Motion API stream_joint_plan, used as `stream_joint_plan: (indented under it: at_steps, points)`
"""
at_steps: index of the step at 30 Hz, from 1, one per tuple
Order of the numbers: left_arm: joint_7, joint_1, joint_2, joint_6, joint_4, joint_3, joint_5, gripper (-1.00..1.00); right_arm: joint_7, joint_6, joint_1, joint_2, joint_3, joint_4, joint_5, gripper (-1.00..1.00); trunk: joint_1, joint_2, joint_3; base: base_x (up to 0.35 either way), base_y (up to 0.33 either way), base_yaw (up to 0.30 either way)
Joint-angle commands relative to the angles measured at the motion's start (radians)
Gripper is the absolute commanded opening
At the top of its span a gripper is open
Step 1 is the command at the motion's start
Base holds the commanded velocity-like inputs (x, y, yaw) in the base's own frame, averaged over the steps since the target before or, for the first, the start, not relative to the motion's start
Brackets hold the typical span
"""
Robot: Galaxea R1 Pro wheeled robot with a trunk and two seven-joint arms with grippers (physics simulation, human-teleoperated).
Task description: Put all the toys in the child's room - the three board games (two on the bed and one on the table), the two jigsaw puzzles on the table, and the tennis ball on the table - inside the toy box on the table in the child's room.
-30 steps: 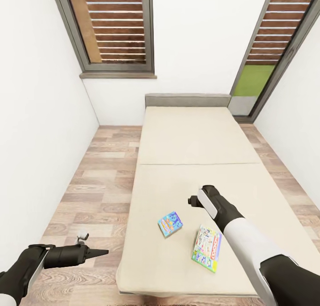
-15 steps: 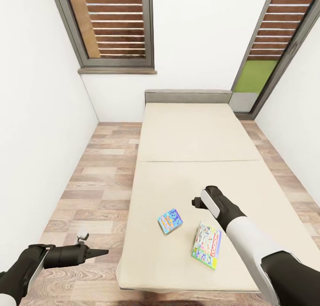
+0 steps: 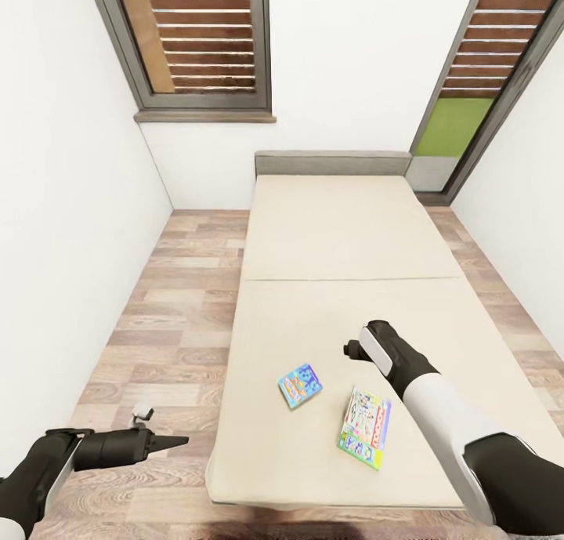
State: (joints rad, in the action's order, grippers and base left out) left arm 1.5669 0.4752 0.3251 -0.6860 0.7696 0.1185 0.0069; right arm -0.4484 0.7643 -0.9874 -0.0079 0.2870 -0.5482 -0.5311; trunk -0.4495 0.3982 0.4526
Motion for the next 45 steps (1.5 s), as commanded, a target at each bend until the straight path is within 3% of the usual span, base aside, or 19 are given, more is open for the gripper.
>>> stream_joint_plan:
  at_steps: [1, 5, 12, 18, 32, 45]
  points:
    - [0.004, 0.0, 0.001, -0.012, 0.004, 0.001, 0.0, 1.0, -0.009, 0.003, -0.004, -0.001, 0.006, -0.001, -0.01, 1.0, 0.0, 0.002, 0.003, 0.0, 0.0, 0.0]
    - [0.004, 0.0, 0.007, -0.03, 0.037, 0.015, 0.001, 1.0, -0.009, 0.004, -0.019, -0.001, 0.006, -0.001, -0.01, 1.0, 0.0, 0.002, 0.01, 0.0, 0.0, 0.0]
    - [0.004, 0.0, 0.021, -0.087, 0.125, 0.078, 0.001, 1.0, -0.009, 0.004, -0.033, 0.0, 0.005, 0.0, -0.012, 1.0, 0.0, 0.002, 0.021, 0.0, 0.0, 0.0]
    - [0.004, 0.0, 0.021, -0.106, 0.149, 0.098, 0.004, 1.0, -0.009, 0.003, -0.035, -0.002, 0.004, 0.005, -0.012, 1.0, 0.0, 0.002, 0.031, 0.0, 0.0, 0.0]
    - [0.004, 0.002, 0.023, -0.128, 0.155, 0.101, 0.08, 1.0, -0.008, 0.0, -0.037, -0.004, -0.001, 0.032, -0.018, 1.0, 0.0, 0.002, 0.054, 0.0, 0.0, 0.0]
    - [0.004, 0.001, 0.036, -0.129, 0.155, 0.1, 0.089, 1.0, -0.007, 0.0, -0.038, -0.017, -0.005, 0.033, -0.02, 1.0, 0.0, 0.002, 0.075, 0.0, 0.0, 0.0]
